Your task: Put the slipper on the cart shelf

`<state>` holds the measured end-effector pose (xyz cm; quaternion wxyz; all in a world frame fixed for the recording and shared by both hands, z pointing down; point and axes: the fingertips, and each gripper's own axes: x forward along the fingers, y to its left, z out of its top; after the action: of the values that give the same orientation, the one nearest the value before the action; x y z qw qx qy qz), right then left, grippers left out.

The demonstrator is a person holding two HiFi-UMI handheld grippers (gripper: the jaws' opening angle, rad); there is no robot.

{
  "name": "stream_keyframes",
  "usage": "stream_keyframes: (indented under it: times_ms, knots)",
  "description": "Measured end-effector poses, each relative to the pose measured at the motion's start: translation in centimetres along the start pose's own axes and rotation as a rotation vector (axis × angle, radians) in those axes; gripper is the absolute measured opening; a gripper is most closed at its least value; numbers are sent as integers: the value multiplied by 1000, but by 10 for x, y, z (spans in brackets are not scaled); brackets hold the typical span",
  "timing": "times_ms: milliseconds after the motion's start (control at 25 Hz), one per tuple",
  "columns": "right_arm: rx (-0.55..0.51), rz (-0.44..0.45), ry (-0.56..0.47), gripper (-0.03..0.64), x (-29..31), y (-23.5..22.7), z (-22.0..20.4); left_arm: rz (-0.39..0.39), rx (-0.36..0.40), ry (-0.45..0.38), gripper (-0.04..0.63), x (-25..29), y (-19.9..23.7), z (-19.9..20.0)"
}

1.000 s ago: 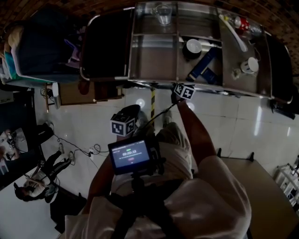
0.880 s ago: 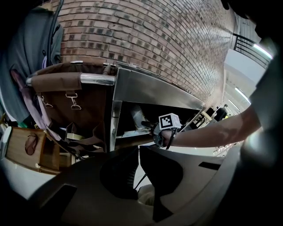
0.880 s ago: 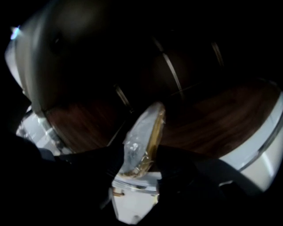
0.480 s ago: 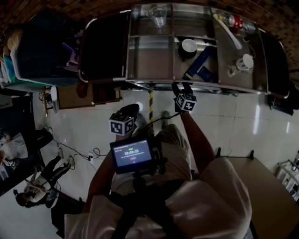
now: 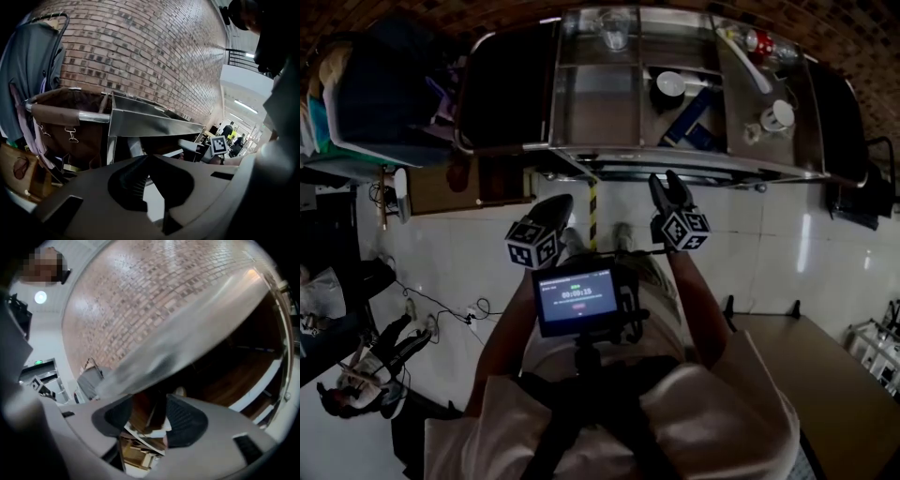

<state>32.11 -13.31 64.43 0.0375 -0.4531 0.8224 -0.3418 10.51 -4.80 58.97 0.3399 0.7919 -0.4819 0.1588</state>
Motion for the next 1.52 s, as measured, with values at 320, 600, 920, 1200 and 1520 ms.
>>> stream_keyframes:
  times_ms: [320, 600, 920, 1200, 1520]
  knots:
    - [-74, 141, -122, 252, -28, 88, 67, 0, -10, -119, 0, -35, -8, 18]
    - [2, 268, -227, 235, -35, 157, 119, 5, -32, -238, 0, -69, -5, 47]
    - [-87, 287, -218, 233, -58, 194, 167, 22, -18, -287, 0, -92, -2, 61]
    - [-246, 191, -144, 233, -110, 166, 147, 42, -3, -318, 0, -107, -5, 68]
    - [-273, 90, -67, 232, -131, 131, 116, 50, -12, -291, 0, -110, 0, 67]
